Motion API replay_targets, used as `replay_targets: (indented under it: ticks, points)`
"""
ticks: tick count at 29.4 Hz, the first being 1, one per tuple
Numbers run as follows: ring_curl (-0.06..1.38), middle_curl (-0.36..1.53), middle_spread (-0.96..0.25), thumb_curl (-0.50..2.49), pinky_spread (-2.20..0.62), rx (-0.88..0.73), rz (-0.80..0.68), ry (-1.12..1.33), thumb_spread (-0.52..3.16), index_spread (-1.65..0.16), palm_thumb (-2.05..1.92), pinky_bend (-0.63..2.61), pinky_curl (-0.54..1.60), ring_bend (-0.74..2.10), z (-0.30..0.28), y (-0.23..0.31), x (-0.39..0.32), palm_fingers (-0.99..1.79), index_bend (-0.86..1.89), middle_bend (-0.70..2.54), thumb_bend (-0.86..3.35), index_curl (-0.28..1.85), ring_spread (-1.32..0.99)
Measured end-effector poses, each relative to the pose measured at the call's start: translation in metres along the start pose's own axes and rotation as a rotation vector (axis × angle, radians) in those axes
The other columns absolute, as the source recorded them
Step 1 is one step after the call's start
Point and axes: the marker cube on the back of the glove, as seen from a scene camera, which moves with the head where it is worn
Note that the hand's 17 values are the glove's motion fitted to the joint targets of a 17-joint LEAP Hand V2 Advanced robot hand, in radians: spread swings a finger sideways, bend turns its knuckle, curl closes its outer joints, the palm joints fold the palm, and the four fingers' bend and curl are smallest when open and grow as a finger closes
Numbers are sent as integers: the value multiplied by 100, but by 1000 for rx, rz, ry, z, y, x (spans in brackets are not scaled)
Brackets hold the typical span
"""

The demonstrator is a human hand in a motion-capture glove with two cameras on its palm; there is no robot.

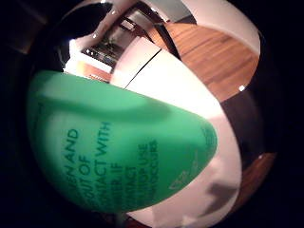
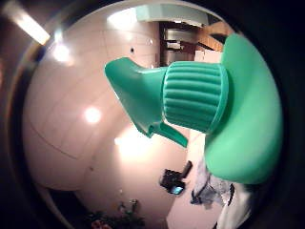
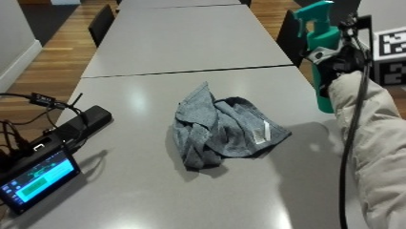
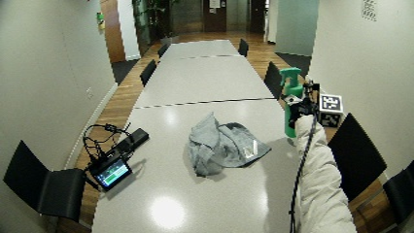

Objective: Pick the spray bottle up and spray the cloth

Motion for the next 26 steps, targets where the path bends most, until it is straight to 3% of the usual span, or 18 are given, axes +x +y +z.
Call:
replay_targets:
  ticks: [12, 26]
  points:
    - [44, 47, -12, 58, -19, -98, -348, 604, 43, -30, 123, 35, 38, 55, 53, 2, -122, 91, 13, 34, 3, 33, -13]
    - [46, 50, -12, 62, -19, -179, -498, 1062, 40, -29, 124, 33, 40, 53, 104, 21, -133, 93, 12, 31, -1, 33, -13]
